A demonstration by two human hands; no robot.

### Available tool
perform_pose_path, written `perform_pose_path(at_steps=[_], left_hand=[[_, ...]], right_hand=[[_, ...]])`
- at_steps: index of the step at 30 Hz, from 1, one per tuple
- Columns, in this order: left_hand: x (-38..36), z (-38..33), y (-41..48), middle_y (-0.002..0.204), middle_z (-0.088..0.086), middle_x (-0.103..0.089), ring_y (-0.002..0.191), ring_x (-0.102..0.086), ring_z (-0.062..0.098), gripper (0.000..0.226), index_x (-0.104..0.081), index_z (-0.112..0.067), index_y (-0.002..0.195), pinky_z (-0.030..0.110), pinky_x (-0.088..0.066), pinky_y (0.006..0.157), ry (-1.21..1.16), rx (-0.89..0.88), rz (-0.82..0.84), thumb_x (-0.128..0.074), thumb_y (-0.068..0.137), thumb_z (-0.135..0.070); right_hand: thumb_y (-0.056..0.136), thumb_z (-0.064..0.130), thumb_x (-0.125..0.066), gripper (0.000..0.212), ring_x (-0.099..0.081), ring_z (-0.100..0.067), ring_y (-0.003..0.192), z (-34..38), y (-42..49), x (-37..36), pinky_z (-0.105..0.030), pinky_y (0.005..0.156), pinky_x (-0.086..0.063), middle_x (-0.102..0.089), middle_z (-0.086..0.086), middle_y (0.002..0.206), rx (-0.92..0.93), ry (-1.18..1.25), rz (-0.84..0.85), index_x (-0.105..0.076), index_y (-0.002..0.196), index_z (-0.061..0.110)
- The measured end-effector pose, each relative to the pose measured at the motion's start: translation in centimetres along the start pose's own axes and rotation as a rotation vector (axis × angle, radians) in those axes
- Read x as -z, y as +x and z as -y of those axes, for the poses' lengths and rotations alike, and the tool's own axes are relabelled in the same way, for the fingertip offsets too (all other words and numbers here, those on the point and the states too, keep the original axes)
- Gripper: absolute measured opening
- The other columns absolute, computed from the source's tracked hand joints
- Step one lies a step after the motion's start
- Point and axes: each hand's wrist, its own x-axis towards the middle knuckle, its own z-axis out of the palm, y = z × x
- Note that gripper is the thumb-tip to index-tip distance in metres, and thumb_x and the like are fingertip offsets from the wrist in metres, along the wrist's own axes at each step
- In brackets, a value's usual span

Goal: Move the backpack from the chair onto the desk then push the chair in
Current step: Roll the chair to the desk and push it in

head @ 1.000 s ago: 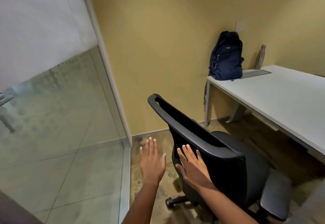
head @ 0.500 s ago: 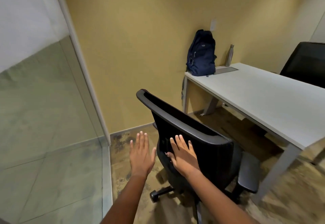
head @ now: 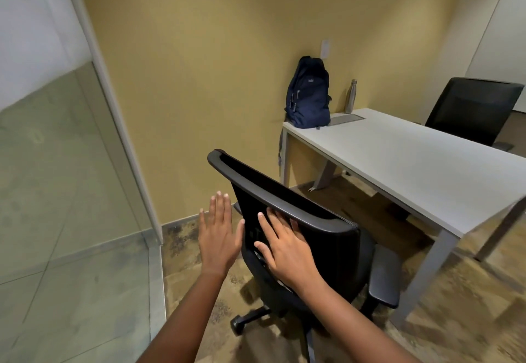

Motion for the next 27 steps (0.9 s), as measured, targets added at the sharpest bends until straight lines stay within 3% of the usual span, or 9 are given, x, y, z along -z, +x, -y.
perform_pose_path(at_steps=[4, 7, 10, 13, 16, 19, 21, 27], left_hand=[[2.1, -0.5, 2.0, 0.152, 0.002, 0.015, 0.136, 0.029, 0.007, 0.071, 0.014, -0.017, 0.139, 0.036, 0.014, 0.115, -0.047, -0.022, -0.109, 0.010, 0.082, -0.059], [3.3, -1.0, 3.3, 0.152, 0.002, 0.011, 0.136, 0.029, 0.004, 0.072, 0.009, -0.017, 0.141, 0.033, 0.014, 0.115, -0.064, -0.072, -0.177, 0.010, 0.084, -0.060], [3.8, -1.5, 4.4, 0.152, 0.001, 0.009, 0.134, 0.032, 0.000, 0.063, 0.008, -0.017, 0.141, 0.032, 0.014, 0.114, -0.069, -0.134, -0.205, -0.013, 0.092, -0.051], [3.9, -2.2, 5.4, 0.153, 0.001, 0.007, 0.141, 0.016, 0.013, 0.063, 0.007, -0.017, 0.141, 0.036, 0.007, 0.116, -0.080, -0.219, -0.151, -0.031, 0.097, -0.040], [3.7, -2.6, 6.1, 0.155, 0.002, 0.001, 0.142, 0.009, 0.016, 0.060, 0.000, -0.016, 0.143, 0.036, 0.004, 0.117, -0.106, -0.319, -0.060, -0.032, 0.097, -0.038], [3.1, -2.5, 6.6, 0.157, 0.003, -0.004, 0.144, 0.006, 0.014, 0.057, -0.004, -0.017, 0.145, 0.035, 0.003, 0.118, -0.066, -0.395, 0.095, -0.019, 0.096, -0.043], [2.7, -2.3, 6.7, 0.157, 0.002, -0.006, 0.144, 0.004, 0.014, 0.055, -0.006, -0.018, 0.145, 0.034, 0.002, 0.118, -0.091, -0.406, 0.172, -0.018, 0.097, -0.041], [2.4, -2.4, 7.2, 0.156, 0.001, -0.012, 0.144, 0.000, 0.013, 0.050, -0.011, -0.019, 0.145, 0.031, 0.000, 0.117, -0.178, -0.448, 0.145, -0.027, 0.099, -0.033]], right_hand=[[0.097, 0.049, -0.024, 0.060, -0.027, -0.015, 0.143, 0.5, -0.3, 2.4, -0.031, 0.109, -0.035, -0.023, -0.004, 0.157, 0.062, 0.045, -0.020, -0.008, 0.149, 0.022], [0.097, 0.049, -0.024, 0.059, -0.029, -0.012, 0.142, 0.6, -0.6, 3.8, -0.028, 0.104, -0.043, -0.026, -0.002, 0.156, 0.097, 0.070, -0.054, -0.010, 0.149, 0.025], [0.097, 0.044, -0.032, 0.054, -0.039, -0.014, 0.137, 0.5, -0.7, 5.3, -0.027, 0.096, -0.049, -0.044, -0.001, 0.147, 0.128, 0.079, -0.171, -0.027, 0.145, 0.021], [0.094, 0.036, -0.045, 0.049, -0.052, -0.022, 0.127, -0.3, 0.0, 6.2, -0.031, 0.095, -0.051, -0.058, -0.008, 0.134, 0.155, 0.015, -0.317, -0.044, 0.137, 0.012], [0.098, 0.043, -0.032, 0.058, -0.026, -0.023, 0.143, -1.3, 0.8, 5.9, -0.035, 0.115, -0.028, -0.034, -0.009, 0.152, 0.023, -0.023, -0.123, -0.023, 0.146, 0.013], [0.096, 0.053, -0.020, 0.066, -0.010, -0.024, 0.147, -2.2, 1.2, 4.8, -0.044, 0.118, -0.016, -0.018, -0.010, 0.158, -0.125, -0.136, -0.004, -0.013, 0.148, 0.014], [0.095, 0.056, -0.018, 0.067, -0.016, -0.028, 0.145, -2.3, 1.5, 4.4, -0.047, 0.116, -0.020, -0.025, -0.014, 0.155, -0.174, -0.168, 0.007, -0.016, 0.147, 0.013], [0.097, 0.048, -0.023, 0.060, -0.045, -0.033, 0.131, -3.4, 1.8, 5.0, -0.045, 0.104, -0.041, -0.050, -0.014, 0.141, -0.156, -0.258, -0.005, -0.034, 0.141, 0.009]])
